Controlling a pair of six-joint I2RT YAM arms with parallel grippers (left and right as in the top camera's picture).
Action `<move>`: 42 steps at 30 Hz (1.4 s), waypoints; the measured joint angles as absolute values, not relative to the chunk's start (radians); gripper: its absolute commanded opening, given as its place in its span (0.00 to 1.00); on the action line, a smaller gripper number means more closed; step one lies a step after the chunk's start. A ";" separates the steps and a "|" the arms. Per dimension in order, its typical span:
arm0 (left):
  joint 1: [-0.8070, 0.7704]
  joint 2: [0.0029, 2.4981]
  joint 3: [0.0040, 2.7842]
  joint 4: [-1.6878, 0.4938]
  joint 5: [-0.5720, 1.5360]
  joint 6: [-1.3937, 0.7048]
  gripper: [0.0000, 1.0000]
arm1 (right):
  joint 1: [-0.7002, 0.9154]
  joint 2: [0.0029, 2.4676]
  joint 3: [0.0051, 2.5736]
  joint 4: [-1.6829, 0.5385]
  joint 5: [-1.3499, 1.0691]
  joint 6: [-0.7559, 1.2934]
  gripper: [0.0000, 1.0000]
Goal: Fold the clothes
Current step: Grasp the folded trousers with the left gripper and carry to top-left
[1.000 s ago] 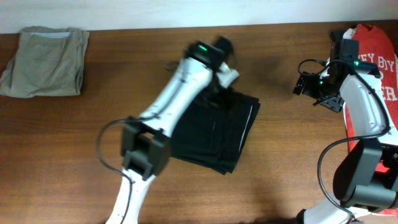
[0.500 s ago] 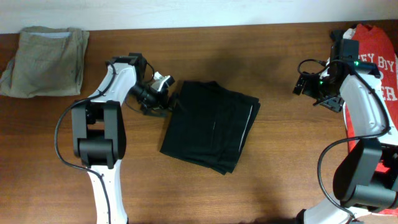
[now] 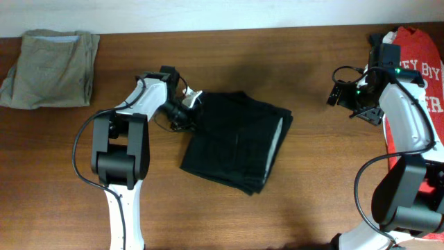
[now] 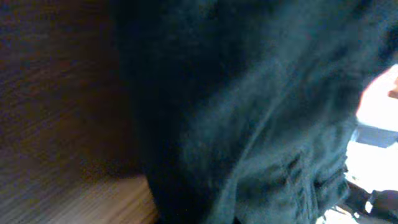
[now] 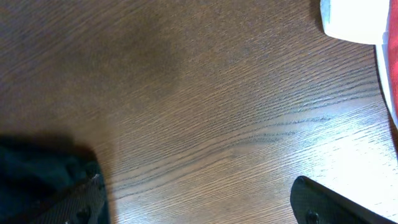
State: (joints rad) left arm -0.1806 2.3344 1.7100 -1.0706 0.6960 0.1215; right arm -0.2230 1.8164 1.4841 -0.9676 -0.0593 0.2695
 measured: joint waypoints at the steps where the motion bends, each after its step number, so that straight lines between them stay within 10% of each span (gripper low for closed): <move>1: -0.173 2.336 1.755 -1.090 0.622 0.091 0.01 | -0.223 1.816 1.484 -0.968 -0.059 0.270 0.99; 17: 0.151 2.351 2.477 -1.253 -0.126 0.068 0.01 | -0.223 1.816 1.484 -0.967 -0.059 0.270 0.99; 42: 0.213 2.351 2.493 -0.842 -0.318 0.220 0.01 | -0.223 1.816 1.484 -0.968 -0.059 0.270 0.99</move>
